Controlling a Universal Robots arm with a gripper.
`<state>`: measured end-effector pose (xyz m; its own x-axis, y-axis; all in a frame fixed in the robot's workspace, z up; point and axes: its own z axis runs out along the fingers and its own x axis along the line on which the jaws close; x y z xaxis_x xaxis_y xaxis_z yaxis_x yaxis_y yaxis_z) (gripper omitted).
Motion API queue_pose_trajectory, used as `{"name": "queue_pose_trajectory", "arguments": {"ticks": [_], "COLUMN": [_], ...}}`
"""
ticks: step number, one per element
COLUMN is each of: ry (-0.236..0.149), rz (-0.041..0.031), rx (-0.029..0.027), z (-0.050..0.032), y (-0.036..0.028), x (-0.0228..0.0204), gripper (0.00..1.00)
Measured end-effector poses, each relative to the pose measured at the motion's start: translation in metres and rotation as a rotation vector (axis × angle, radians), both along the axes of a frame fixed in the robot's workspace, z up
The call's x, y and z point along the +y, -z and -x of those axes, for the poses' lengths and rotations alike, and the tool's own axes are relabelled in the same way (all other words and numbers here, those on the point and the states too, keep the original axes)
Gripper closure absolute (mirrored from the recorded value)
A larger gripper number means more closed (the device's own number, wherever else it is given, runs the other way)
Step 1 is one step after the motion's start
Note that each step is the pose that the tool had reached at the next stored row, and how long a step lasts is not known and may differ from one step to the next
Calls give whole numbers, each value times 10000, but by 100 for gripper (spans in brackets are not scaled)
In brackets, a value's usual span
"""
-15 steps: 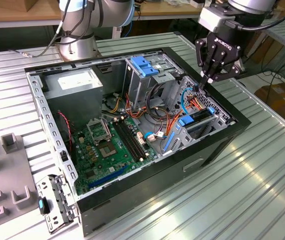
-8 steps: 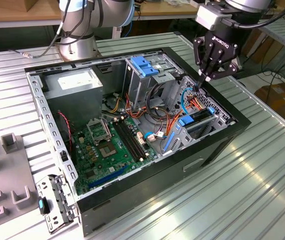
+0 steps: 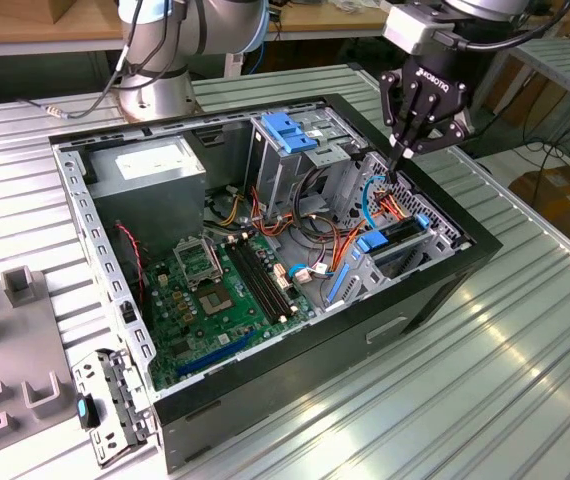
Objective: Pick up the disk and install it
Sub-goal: 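Insert the second disk wire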
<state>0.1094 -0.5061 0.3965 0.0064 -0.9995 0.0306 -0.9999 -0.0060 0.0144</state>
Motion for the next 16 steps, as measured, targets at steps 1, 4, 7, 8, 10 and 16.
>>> {"name": "queue_pose_trajectory", "arguments": {"ticks": [1,4,7,8,10,16], "ry": [1,1,1,2,1,5], "rz": [-1,-2,66,98,146,697], "rx": [13,68,119,119,119,119], "z": [1,0,0,0,0,0], "y": [3,25,56,57,58,64], "x": [13,45,60,60,61,73], "gripper": [89,89,89,89,89,89]}}
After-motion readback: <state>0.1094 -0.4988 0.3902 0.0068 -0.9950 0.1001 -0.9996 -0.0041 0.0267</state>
